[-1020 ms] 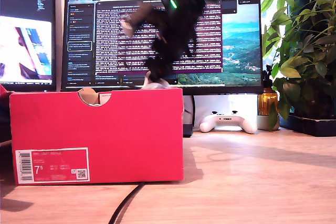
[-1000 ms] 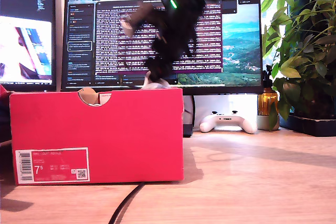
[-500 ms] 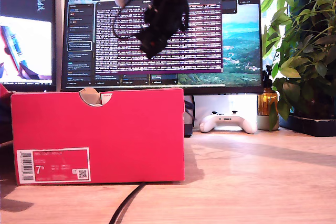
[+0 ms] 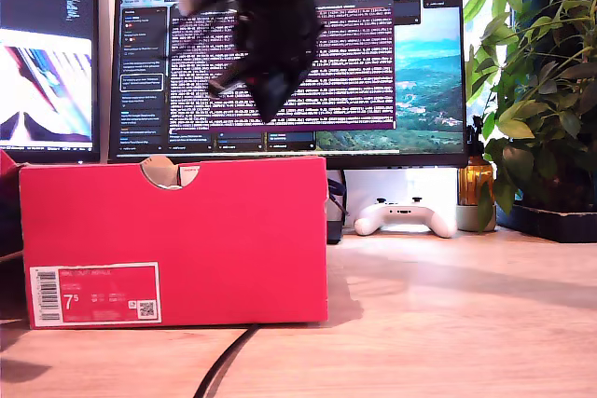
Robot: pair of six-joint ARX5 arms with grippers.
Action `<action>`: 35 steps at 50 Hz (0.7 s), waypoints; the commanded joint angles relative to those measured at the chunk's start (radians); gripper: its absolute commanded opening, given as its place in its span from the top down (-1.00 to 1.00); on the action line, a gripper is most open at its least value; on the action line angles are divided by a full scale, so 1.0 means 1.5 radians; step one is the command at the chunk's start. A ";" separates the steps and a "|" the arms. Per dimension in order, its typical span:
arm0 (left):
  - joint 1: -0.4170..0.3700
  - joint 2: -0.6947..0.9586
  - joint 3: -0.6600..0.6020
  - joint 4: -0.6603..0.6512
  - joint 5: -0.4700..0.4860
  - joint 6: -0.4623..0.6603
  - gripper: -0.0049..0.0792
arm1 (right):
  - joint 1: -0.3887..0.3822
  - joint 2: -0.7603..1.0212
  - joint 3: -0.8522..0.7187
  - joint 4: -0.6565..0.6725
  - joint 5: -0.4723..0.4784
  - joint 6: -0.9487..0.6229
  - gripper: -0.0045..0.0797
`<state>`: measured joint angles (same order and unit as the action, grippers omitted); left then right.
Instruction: Pack the blue shoes by picking the first shoe and placing it inside the red shoebox, left side, then picking and rotating the second shoe and placing it in the shoebox
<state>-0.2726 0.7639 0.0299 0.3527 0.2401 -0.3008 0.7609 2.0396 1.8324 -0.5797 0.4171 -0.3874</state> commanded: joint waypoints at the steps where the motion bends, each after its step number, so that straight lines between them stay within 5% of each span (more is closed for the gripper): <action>1: -0.002 -0.027 -0.007 -0.029 -0.009 0.016 0.93 | -0.007 -0.010 0.006 -0.017 -0.006 0.074 0.89; 19: -0.002 -0.239 -0.007 -0.256 -0.034 0.044 0.93 | -0.073 -0.043 0.005 -0.078 -0.055 0.159 0.89; 35: -0.001 -0.336 -0.007 -0.328 -0.114 0.044 0.93 | -0.127 -0.100 -0.038 -0.090 -0.055 0.174 0.89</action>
<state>-0.2726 0.2733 0.0299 -0.1356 0.0795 -0.2424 0.5827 1.9316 1.8252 -0.7177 0.3374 -0.1322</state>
